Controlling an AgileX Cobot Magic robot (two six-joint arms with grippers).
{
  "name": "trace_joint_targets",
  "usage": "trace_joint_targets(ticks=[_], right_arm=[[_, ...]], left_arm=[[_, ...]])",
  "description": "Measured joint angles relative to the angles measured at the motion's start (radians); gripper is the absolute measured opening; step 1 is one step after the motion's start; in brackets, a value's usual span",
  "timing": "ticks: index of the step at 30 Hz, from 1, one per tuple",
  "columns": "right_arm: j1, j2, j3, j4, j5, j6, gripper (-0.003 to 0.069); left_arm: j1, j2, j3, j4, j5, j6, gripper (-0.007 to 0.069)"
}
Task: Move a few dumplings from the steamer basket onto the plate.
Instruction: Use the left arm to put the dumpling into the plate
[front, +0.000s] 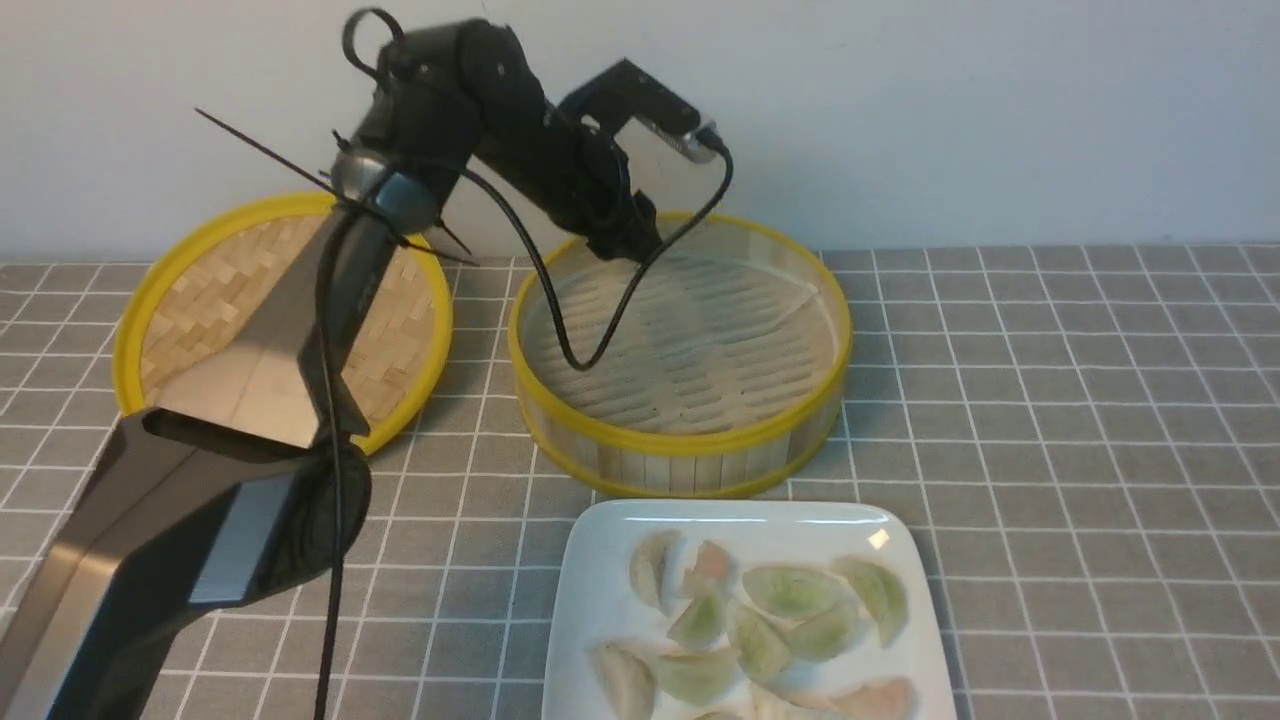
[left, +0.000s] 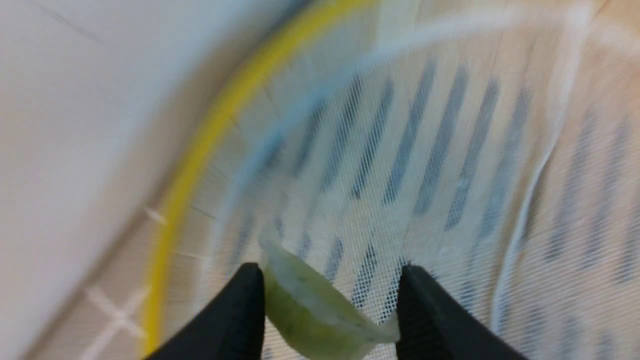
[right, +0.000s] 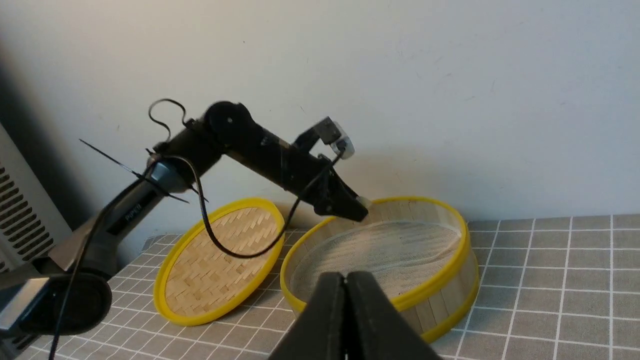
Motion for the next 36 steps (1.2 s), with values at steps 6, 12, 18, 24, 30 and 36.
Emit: trace_joint_targets(ticks=[6,12,18,24,30,36], right_arm=[[0.0,0.0,0.0,-0.013,0.0,0.0,-0.001],[0.0,0.0,0.0,-0.02,0.0,0.0,-0.001],[0.0,0.0,0.0,-0.021,0.0,0.0,-0.001],[0.0,0.0,0.0,-0.024,0.0,0.0,-0.001],[0.0,0.0,0.0,-0.024,0.005,0.0,-0.001],[0.0,0.0,0.0,-0.037,0.017,0.0,-0.001]], left_arm=[[-0.004,-0.119,-0.002,0.004,0.006,-0.221,0.0302],[-0.035,-0.299,0.116,0.023,0.012,-0.331,0.0302],[-0.085,-0.62,0.596,0.072,0.009,-0.338,0.0302],[-0.127,-0.861,1.078,0.039,0.005,-0.32,0.0302],[-0.269,-0.952,1.493,-0.064,-0.01,-0.242,0.0301],[-0.41,-0.916,1.619,-0.079,-0.068,-0.225,0.03]])
